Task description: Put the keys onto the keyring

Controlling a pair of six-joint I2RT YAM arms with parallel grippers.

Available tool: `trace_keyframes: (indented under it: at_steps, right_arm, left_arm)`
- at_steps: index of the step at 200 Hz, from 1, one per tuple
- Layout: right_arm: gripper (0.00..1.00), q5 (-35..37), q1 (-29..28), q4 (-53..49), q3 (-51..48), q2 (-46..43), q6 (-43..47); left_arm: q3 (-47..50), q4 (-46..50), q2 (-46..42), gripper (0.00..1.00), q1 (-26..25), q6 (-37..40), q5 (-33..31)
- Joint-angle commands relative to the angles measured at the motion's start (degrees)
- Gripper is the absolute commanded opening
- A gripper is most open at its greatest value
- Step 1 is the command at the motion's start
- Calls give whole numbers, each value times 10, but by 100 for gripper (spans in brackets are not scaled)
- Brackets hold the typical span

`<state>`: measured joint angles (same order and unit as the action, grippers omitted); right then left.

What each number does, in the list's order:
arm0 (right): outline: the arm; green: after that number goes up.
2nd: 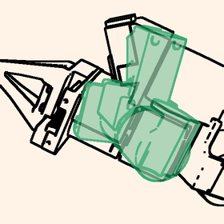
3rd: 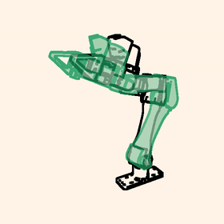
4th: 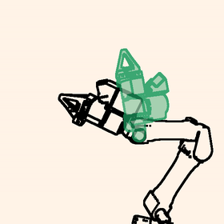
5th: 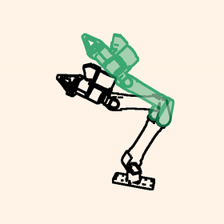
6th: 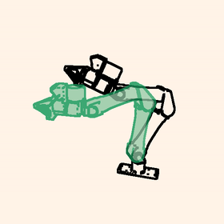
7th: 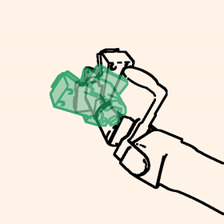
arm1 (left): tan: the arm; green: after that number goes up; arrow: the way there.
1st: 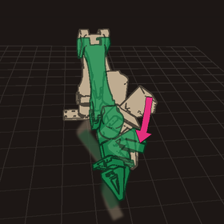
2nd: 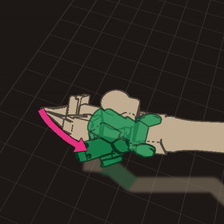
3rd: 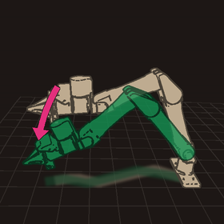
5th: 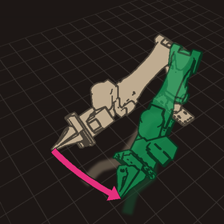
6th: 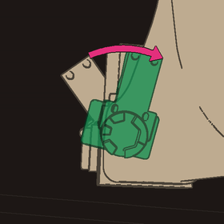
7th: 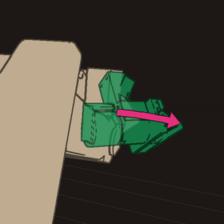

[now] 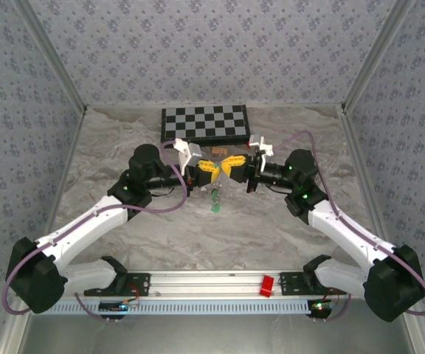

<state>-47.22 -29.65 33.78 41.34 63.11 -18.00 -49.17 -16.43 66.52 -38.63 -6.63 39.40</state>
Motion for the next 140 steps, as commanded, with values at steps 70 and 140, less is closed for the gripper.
trace_keyframes:
  at_steps: [70, 140]
  right_arm:
    - [0, 2, -7, -43, -6, -35, 44]
    - [0, 3, -8, -52, -1, -32, 46]
  left_arm:
    - [-17, -11, -20, 0, 33, -1, 3]
    - [-21, -1, -19, 0, 35, 8, 7]
